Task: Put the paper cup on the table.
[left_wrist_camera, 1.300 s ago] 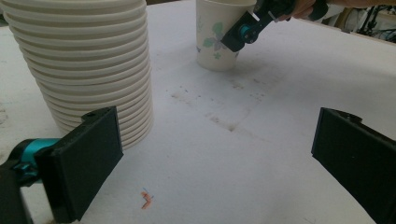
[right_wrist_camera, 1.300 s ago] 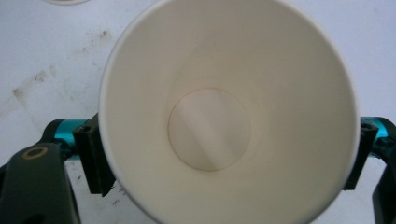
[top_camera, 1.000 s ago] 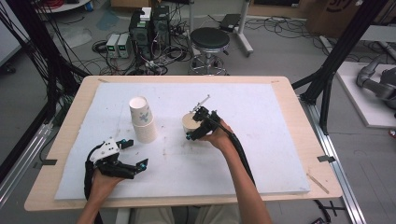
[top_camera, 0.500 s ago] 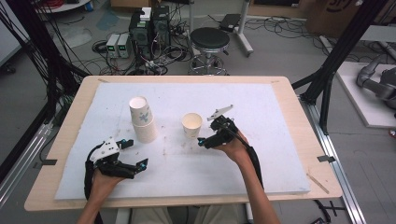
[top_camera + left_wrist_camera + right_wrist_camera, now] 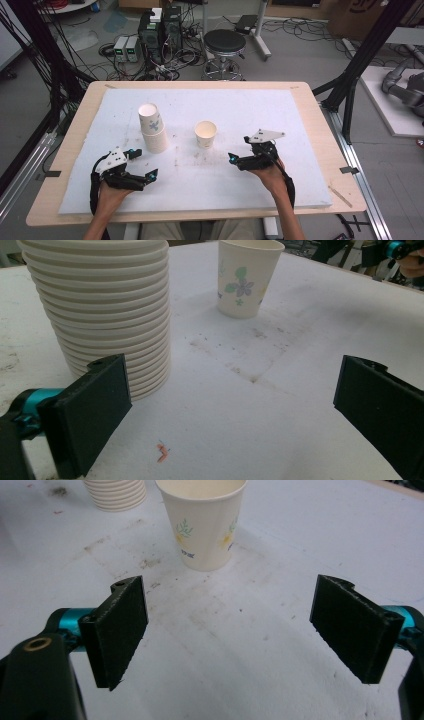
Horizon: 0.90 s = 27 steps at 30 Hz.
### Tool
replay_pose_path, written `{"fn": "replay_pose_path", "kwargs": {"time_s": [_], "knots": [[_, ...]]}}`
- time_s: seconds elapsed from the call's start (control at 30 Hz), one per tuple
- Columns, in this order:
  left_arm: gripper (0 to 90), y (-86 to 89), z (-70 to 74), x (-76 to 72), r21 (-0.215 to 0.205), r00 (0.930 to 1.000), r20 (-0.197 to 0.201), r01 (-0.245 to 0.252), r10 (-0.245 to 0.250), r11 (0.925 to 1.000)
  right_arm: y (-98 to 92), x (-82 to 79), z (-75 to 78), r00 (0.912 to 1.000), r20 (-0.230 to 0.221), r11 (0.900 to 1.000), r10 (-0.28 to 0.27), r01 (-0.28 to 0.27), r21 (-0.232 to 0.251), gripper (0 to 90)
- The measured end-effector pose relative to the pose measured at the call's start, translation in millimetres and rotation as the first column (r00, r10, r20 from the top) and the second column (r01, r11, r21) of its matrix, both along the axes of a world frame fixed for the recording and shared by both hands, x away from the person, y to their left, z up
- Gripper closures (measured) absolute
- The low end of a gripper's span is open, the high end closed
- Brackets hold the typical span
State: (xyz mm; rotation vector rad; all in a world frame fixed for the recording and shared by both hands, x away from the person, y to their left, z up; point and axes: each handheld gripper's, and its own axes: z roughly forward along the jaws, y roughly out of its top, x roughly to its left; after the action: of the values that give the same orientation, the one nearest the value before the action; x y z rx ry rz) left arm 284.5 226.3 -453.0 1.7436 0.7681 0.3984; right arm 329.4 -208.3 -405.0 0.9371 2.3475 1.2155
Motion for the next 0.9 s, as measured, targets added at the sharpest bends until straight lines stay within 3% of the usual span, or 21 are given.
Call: {"fn": "replay_pose_path", "kwargs": {"time_s": [0.1, 0.27, 0.53, 0.67, 0.9], "knots": [[1.7, 0.6, 0.1, -0.1, 0.002, 1.0, 0.005, 0.001, -0.001, 1.0, -8.9, -9.2, -10.8, 0.9982, 0.057, 1.0, -0.018, 0.017, 0.012, 16.0], [1.7, 0.5, 0.1, -0.4, 0.004, 1.0, 0.006, -0.002, 0.002, 1.0, -24.4, -15.6, -24.2, 0.9969, 0.05, 0.996, -0.061, 0.057, 0.061, 16.0], [1.7, 0.9, -0.1, 1.4, -0.004, 0.9999, -0.011, -0.003, 0.003, 1.0, -36.7, -18.0, -38.2, 0.9941, 0.041, 0.993, -0.101, 0.098, 0.063, 16.1], [1.7, 0.2, -0.1, 0.0, 0.0, 1.0, 0.004, -0.002, 0.002, 1.0, -37.7, -19.7, -43.1, 0.9928, 0.031, 0.992, -0.116, 0.114, 0.062, 16.3], [1.7, 0.8, -0.2, 1.8, -0.004, 0.9999, -0.014, 0.001, -0.001, 1.0, -40.5, -21.8, -44.9, 0.9905, 0.036, 0.989, -0.133, 0.13, 0.078, 16.3]]}}
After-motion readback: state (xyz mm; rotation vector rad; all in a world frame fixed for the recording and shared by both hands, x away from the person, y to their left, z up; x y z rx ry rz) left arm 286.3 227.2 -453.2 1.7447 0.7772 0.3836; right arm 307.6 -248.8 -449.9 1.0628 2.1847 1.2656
